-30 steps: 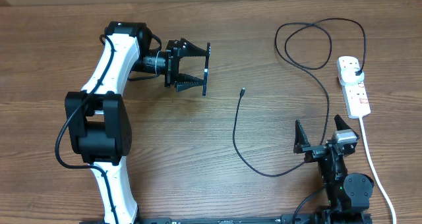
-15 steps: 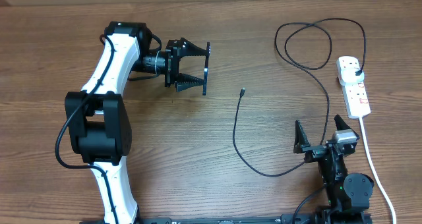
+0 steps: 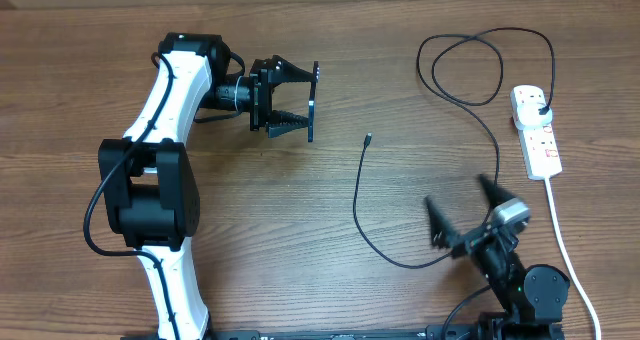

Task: Plug charger to phone and switch on socket
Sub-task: 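Raise the right gripper and swing it toward the table center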

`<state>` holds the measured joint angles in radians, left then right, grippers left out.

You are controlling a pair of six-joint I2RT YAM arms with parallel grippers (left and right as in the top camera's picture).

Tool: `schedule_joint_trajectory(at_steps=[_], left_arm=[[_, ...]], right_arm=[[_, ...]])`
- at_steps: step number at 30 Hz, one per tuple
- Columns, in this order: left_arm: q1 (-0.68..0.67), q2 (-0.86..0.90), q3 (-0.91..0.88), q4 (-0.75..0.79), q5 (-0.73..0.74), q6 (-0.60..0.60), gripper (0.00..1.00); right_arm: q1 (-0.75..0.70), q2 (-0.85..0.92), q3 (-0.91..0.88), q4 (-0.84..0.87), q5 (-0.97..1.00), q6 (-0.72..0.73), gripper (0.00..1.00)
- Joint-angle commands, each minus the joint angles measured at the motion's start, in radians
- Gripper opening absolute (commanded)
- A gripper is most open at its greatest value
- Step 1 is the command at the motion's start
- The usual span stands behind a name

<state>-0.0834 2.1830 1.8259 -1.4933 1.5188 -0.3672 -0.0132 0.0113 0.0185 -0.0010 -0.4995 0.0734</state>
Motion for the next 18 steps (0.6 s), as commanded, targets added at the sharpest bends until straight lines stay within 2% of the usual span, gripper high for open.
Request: schedule_joint_trajectory(at_steps=[1,5,7,10,12,15,18], left_arm=[[-0.001,0.005,0.028,-0.002,0.062,-0.006,0.78],[-0.001,0.005,0.028,-0.002,0.061,-0.007,0.78],[-0.001,0.005,0.028,-0.002,0.061,-0.007,0.77],[-0.001,0.005,0.028,-0.002,0.061,-0.007,0.77],[-0.001,0.005,0.028,-0.002,0.062,-0.007,0.76],[-0.001,0.005,0.028,-0.002,0.062,-0.007,0.77],[-0.001,0.005,0.028,-0.002,0.061,-0.007,0.77]], right_arm=[[-0.001,-0.008,-0.01,0.082,-0.516,0.27,1.0],[-0.001,-0.008,-0.01,0.236,-0.593,0.475,1.0],[-0.001,-0.008,-0.01,0.428,-0.622,0.611,1.0],[-0.002,-0.008,0.043,0.61,-0.638,0.631,1.0],[-0.031,0.001,0.158,0.583,-0.636,0.587,1.0],[-0.088,0.069,0.342,0.375,-0.683,0.463,1.0],[-0.169,0.228,0.569,0.169,-0.819,0.331,1.0]])
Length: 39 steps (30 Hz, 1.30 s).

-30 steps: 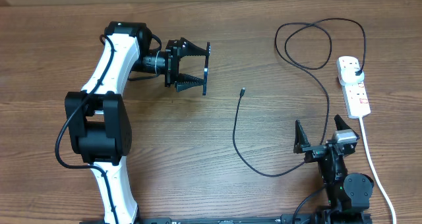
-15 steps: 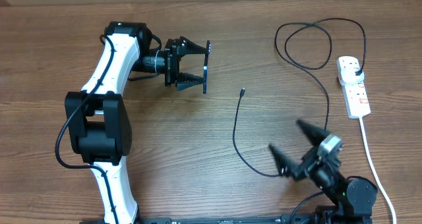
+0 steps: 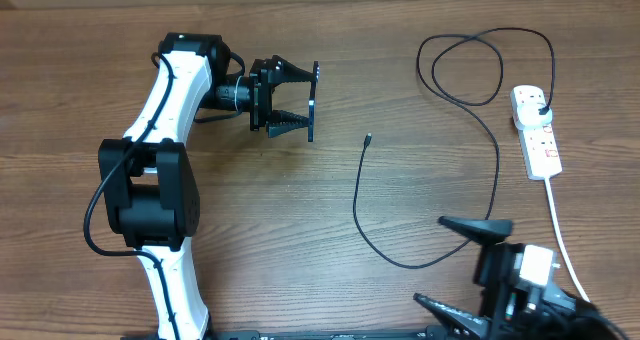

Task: Plug charger to phone and switch on socket
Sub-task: 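Raise the right gripper and swing it toward the table center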

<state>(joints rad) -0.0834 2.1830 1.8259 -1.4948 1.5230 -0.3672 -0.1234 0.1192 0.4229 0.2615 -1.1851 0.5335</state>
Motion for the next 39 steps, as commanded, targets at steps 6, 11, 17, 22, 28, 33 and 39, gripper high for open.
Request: schedule_joint_trajectory(at_steps=[6,11,17,22,28,33,39], left_arm=[[-0.001,0.005,0.028,-0.001,0.056,-0.006,0.77],[-0.001,0.005,0.028,0.0,0.055,-0.006,0.77],[-0.001,0.005,0.028,0.0,0.037,-0.006,0.78],[-0.002,0.005,0.028,-0.001,0.038,-0.007,0.77],[-0.002,0.005,0.028,0.0,0.038,-0.007,0.78],[-0.002,0.005,0.028,0.0,0.038,-0.007,0.78],[-0.002,0.005,0.028,0.0,0.038,-0.007,0.79]], right_arm=[[-0.089,0.369,0.455,-0.065,-0.314,-0.139,1.0],[-0.085,0.404,0.488,0.026,-0.384,-0.108,1.0],[-0.127,0.42,0.502,0.105,-0.256,0.021,1.0],[-0.244,0.528,0.587,0.063,-0.25,0.076,1.0],[-0.254,0.688,0.712,0.084,-0.242,0.112,1.0],[-0.216,0.793,0.718,0.384,-0.133,0.13,1.0],[-0.049,0.887,0.718,0.594,-0.133,0.262,1.0]])
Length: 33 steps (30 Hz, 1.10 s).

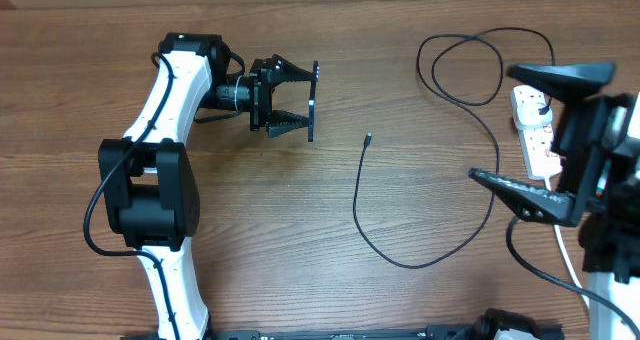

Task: Plug charger to phone and switch on socket
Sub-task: 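Raise the right gripper and swing it toward the table center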

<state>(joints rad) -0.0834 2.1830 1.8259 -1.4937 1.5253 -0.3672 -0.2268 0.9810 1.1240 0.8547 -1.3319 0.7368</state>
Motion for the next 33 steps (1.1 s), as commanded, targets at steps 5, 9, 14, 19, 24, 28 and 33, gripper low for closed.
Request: schedule_joint_trajectory(at_steps=[5,9,14,19,24,28,33], left_arm=[[-0.002,0.005,0.028,-0.001,0.035,-0.007,0.78],[-0.002,0.005,0.028,-0.001,0.035,-0.007,0.78],[-0.002,0.005,0.028,-0.001,0.035,-0.007,0.78],[-0.002,0.005,0.028,-0.001,0.035,-0.007,0.78],[-0.002,0.005,0.028,-0.001,0.035,-0.007,0.78],[-0.002,0.005,0.028,0.006,0.034,-0.007,0.78],[-0.002,0.005,0.028,0.006,0.026,-0.007,0.78]], right_arm=[[0.031,0.044,0.016,-0.07,-0.004,-0.014,1.0],[-0.024,0.047,0.016,-0.128,0.001,-0.106,1.0],[0.0,0.108,0.016,-0.157,0.176,-0.14,1.0],[0.153,0.192,0.016,-0.157,0.192,-0.14,1.0],[0.295,0.19,0.016,-0.142,0.187,-0.14,1.0],[0.318,0.137,0.016,-0.143,0.215,-0.141,1.0],[0.268,0.082,0.016,-0.229,0.465,-0.173,1.0]])
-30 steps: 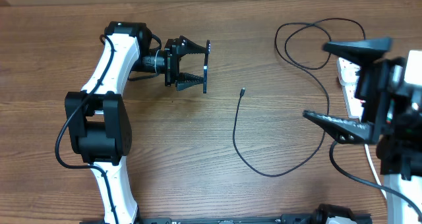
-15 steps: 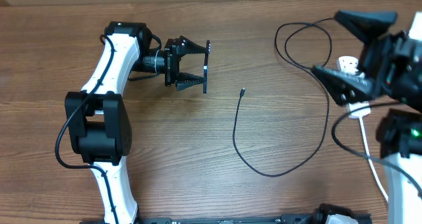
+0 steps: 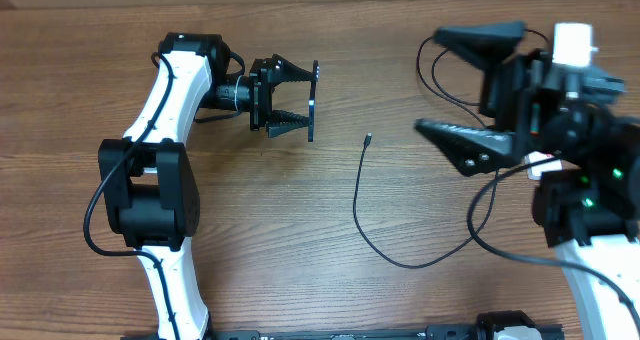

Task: Plug charger to phone and switch on socket
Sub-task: 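Raise the right gripper and swing it toward the table center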

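My left gripper [image 3: 311,102] is at the back left, shut on the phone [image 3: 313,88], a thin dark slab held on edge. The black charger cable [image 3: 357,215] lies on the wooden table. Its free plug tip [image 3: 369,138] rests about a hand's width right of the phone. My right gripper [image 3: 452,85] hangs high, close to the camera, over the cable's loop [image 3: 437,68] at the back right. Its jaws are wide open and hold nothing. The white socket strip is almost wholly hidden under the right arm.
The table's far edge [image 3: 330,2] runs along the top of the view. The left arm's black base link [image 3: 150,195] stands at the left. The right arm's body [image 3: 590,190] covers the right side of the table.
My right arm has moved from the right edge beside the socket strip toward the back and left. It now covers the strip and the cable loop. Left gripper, phone and cable are unchanged.
My right gripper was open and low at the front right near its base. Then it was at the front edge, then at the right edge by the strip, and now over the cable loop. The left gripper held the phone still throughout, and the cable lay unmoved.
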`<state>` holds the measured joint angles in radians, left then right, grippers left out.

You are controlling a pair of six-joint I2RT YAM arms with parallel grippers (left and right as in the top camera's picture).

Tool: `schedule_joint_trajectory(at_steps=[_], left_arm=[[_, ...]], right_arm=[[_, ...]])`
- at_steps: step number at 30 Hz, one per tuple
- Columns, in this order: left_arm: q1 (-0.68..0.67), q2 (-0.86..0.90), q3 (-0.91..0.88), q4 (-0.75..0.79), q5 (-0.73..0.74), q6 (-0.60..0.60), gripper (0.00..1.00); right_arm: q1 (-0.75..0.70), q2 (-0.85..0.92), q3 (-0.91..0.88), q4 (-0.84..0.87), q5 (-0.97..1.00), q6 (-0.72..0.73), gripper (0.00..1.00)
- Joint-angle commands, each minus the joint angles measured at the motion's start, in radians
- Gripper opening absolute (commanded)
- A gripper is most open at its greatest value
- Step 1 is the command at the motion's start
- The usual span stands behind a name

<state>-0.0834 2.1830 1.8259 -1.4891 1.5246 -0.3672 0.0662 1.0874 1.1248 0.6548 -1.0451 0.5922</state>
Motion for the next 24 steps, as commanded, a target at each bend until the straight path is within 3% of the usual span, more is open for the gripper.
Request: schedule_joint_trajectory(at_steps=[1,5,9,12,16,24], left_arm=[[-0.002,0.005,0.028,0.001,0.013,-0.007,0.78],[-0.002,0.005,0.028,0.0,0.01,-0.007,0.78],[-0.002,0.005,0.028,-0.002,0.01,-0.007,0.78],[-0.002,0.005,0.028,-0.002,0.01,-0.007,0.78],[-0.002,0.005,0.028,-0.002,0.01,-0.006,0.78],[-0.002,0.005,0.028,-0.002,0.01,-0.007,0.78]], right_arm=[[-0.04,-0.035,0.016,-0.133,0.293,-0.144,1.0],[-0.042,-0.051,0.016,-0.465,0.62,-0.441,1.0],[-0.043,-0.043,0.016,-0.774,0.978,-0.575,1.0],[-0.044,-0.04,0.016,-0.948,1.06,-0.627,1.0],[-0.044,-0.04,0.016,-1.124,1.005,-0.607,1.0],[-0.044,-0.037,0.013,-1.622,0.46,-0.555,1.0]])
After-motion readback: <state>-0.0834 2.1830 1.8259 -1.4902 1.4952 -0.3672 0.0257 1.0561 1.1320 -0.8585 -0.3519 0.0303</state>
